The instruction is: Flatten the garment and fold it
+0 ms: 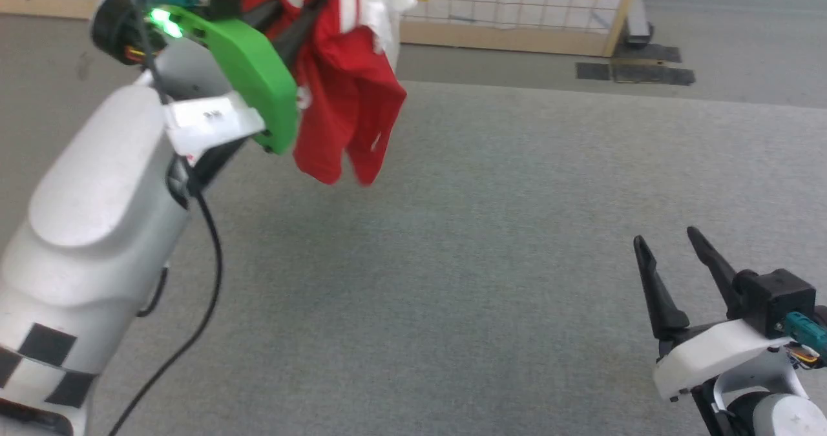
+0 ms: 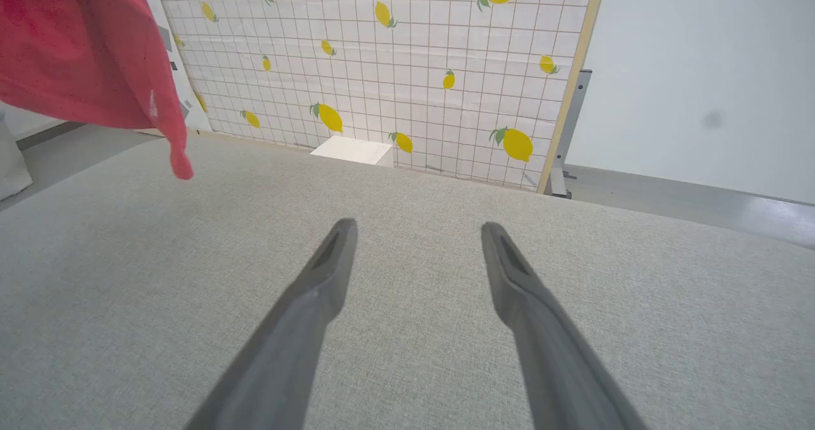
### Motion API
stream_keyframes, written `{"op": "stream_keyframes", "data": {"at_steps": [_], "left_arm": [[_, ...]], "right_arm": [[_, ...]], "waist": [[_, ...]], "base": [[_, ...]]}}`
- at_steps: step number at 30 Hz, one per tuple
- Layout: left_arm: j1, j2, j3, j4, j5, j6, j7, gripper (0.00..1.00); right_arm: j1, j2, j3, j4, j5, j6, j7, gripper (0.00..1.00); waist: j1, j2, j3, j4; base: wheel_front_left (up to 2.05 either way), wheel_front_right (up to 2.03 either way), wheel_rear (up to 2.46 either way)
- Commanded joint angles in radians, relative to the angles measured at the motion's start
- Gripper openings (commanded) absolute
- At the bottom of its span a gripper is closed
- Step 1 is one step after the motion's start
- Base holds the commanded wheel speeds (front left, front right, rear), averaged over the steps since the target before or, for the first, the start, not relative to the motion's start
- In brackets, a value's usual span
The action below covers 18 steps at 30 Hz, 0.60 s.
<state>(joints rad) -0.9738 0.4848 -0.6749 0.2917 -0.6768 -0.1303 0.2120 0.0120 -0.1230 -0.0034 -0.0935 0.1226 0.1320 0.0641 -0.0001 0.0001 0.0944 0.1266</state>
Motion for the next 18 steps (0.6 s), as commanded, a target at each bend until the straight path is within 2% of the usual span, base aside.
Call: {"op": "stream_keyframes", "data": {"at_steps": [1, 9, 13, 18], "left_arm": [[0.021, -0.008, -0.012, -0.025, -0.008, 0.001, 0.008, 0.0], [0.084, -0.067, -0.096, -0.09, 0.018, 0.049, 0.064, 0.0], [0.135, -0.09, -0.157, -0.044, 0.039, 0.062, 0.091, 0.0], [0.183, -0.109, -0.217, 0.024, 0.061, 0.057, 0.09, 0.0]], "right_arm": [[-0.024, 0.0, -0.002, 0.001, -0.005, -0.001, -0.008, 1.0], [-0.071, 0.006, -0.013, 0.005, -0.019, -0.001, -0.03, 1.0], [-0.088, 0.013, -0.005, 0.001, -0.025, -0.001, -0.043, 1.0], [-0.102, 0.024, -0.001, 0.0, -0.029, -0.001, -0.06, 1.0]], "waist": [[0.0001, -0.0001, -0.004, -0.076], [0.0001, -0.0001, 0.057, -0.219], [0.0001, -0.0001, 0.102, -0.28], [0.0001, -0.0001, 0.148, -0.32]], "base": [[0.0, 0.0, 0.0], [0.0, 0.0, 0.0], [0.0, 0.0, 0.0], [0.0, 0.0, 0.0]]}}
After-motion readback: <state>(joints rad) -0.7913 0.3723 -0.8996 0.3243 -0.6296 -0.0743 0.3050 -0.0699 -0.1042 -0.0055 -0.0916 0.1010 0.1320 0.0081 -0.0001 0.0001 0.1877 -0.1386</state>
